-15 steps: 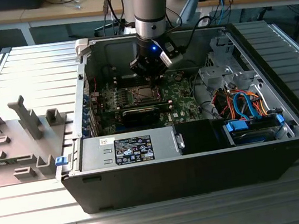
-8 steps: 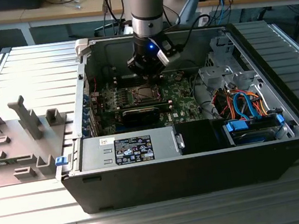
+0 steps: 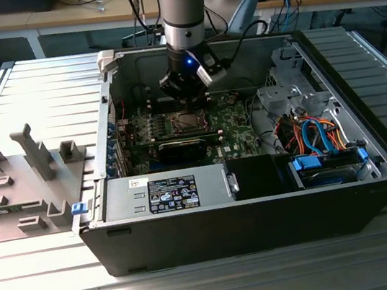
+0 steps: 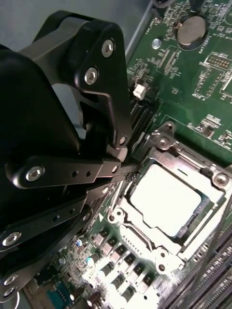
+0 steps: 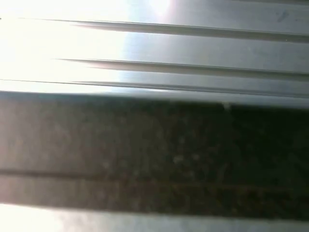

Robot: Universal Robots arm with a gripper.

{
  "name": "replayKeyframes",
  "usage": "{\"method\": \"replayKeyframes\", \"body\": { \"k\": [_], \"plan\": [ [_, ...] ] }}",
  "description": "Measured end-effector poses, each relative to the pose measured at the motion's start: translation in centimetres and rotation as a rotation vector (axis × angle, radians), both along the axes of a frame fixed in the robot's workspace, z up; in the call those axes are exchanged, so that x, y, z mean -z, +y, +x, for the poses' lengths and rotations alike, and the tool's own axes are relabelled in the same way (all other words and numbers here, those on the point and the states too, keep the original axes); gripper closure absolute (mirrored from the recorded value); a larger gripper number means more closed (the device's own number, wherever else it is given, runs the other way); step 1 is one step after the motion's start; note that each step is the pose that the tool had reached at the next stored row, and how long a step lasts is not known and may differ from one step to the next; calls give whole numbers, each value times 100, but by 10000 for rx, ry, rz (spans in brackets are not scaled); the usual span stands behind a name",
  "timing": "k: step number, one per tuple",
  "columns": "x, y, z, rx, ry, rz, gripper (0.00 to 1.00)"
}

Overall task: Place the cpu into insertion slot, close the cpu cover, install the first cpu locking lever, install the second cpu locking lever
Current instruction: 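Install the first cpu locking lever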

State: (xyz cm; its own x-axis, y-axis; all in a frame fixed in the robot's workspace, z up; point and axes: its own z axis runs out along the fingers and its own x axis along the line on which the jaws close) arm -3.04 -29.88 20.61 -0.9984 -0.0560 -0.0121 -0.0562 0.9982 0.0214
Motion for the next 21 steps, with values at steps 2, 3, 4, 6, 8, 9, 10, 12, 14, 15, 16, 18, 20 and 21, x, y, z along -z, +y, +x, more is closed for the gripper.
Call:
{"method": "replayKeyframes", "body": {
  "k": [2, 3, 4, 6, 8, 9, 10, 12, 14, 15, 16, 18, 20, 21],
  "plan": [
    [2, 36, 0, -1, -1, 1, 89],
    [4, 62, 0, -6, -1, 1, 89],
    [7, 66, 0, -11, -1, 3, 89],
    [13, 64, 0, -14, 0, 2, 89],
    [21, 55, 4, -13, 0, 4, 89],
    [24, 51, 6, -13, 1, 2, 89],
    [27, 49, 8, -13, 2, 0, 89],
    [32, 43, 12, -14, 3, -5, 89],
    [37, 33, 16, -16, -1, 0, 89],
    [41, 26, 18, -18, -8, 17, 89],
    [40, 21, 20, -21, -5, 11, 89],
    [37, 16, 24, -25, 0, 2, 89],
    [37, 16, 26, -39, -1, 4, 89],
    [38, 16, 26, -49, -1, 5, 89]
  ]
}}
